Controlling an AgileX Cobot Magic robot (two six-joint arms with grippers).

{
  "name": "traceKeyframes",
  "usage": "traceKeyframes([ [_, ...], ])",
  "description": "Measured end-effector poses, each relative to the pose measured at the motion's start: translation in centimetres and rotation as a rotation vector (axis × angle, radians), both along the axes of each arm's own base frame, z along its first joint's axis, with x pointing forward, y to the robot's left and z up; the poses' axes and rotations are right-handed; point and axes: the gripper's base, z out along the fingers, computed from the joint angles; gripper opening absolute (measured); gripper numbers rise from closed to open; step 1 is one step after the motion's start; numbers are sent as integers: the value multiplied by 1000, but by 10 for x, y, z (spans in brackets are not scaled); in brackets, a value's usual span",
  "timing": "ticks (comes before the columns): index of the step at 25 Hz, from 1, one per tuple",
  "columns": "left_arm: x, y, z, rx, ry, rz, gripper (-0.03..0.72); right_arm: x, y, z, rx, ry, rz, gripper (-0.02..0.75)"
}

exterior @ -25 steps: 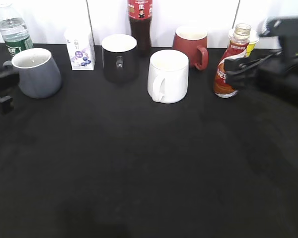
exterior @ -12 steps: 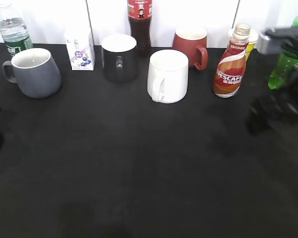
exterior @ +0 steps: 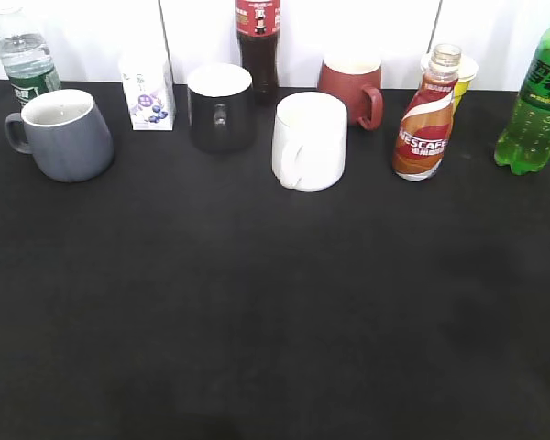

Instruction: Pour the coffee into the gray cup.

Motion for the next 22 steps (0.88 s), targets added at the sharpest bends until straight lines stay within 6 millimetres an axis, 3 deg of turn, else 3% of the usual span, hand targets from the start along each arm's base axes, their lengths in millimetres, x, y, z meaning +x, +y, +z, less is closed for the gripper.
traceKeyframes([
  [3, -20, 5, -26, -1, -22, 2, 466, -37, -15, -27, 12, -33, 0, 590],
  [7, -19, 5, -55, 19, 21, -4, 466, -70, -31, -74, -14, -53, -9, 591],
  [14, -9, 4, -60, 7, -59, 6, 466, -74, -33, -75, -9, -84, -11, 590],
  [22, -9, 4, -60, 7, -60, 6, 396, -74, -33, -75, -9, -85, -11, 591],
])
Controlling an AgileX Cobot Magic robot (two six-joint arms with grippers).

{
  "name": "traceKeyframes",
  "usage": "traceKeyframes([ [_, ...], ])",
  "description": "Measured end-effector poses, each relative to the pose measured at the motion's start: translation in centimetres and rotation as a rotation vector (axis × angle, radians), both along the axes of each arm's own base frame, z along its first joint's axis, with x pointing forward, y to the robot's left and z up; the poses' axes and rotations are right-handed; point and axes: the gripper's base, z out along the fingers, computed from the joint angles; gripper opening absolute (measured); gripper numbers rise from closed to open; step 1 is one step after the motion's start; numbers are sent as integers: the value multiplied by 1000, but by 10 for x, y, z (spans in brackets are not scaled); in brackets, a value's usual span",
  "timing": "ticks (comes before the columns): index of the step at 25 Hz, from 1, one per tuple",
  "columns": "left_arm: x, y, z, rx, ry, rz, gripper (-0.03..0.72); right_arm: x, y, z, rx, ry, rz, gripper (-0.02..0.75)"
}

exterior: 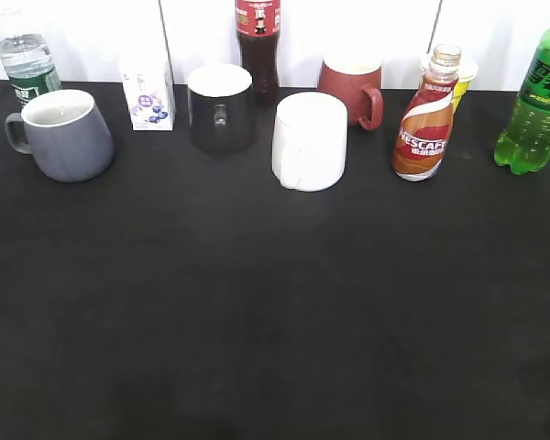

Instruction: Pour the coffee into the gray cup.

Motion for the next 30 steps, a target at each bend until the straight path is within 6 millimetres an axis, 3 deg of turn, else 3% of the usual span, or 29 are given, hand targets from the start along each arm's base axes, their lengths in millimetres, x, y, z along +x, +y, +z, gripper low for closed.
traceKeyframes([
  [7, -13, 5, 3, -16, -86, 86, 296, -7, -4, 2, 19, -52, -45, 590],
  [14, -45, 8, 4, -33, -292, 239, 250, -46, -16, 6, 68, -303, -308, 590],
  [30, -46, 8, 4, -37, -299, 243, 238, -46, -16, 6, 72, -308, -307, 590],
])
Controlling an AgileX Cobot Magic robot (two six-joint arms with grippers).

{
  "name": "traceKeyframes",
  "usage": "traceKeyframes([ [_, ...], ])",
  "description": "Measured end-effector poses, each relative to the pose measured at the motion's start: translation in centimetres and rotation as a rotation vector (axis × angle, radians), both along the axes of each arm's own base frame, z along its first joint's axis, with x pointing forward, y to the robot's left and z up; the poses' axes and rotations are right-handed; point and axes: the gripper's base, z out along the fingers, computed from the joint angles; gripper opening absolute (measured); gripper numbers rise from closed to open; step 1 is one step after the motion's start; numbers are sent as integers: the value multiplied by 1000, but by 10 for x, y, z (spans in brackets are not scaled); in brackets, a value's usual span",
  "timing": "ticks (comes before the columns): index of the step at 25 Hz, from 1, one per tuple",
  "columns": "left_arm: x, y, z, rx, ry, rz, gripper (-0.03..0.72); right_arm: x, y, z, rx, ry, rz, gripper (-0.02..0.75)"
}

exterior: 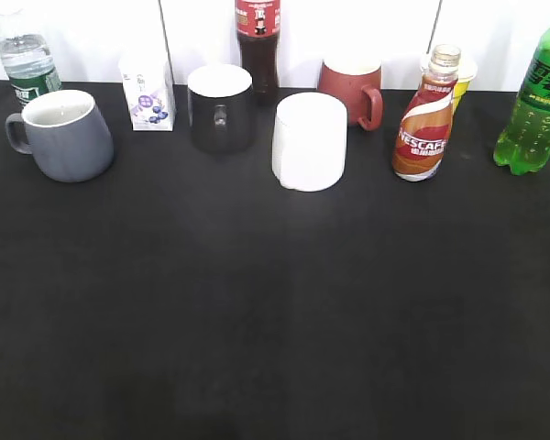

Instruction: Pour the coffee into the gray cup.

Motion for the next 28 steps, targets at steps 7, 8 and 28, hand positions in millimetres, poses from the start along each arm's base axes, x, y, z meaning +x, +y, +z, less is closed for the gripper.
traceKeyframes([
  [7, 0, 0, 0, 0, 0, 0, 238, 0, 0, 0, 0, 0, 0, 590],
  [8, 0, 0, 0, 0, 0, 0, 238, 0, 0, 0, 0, 0, 0, 590],
  [28, 0, 0, 0, 0, 0, 0, 237, 0, 0, 0, 0, 0, -2, 590],
])
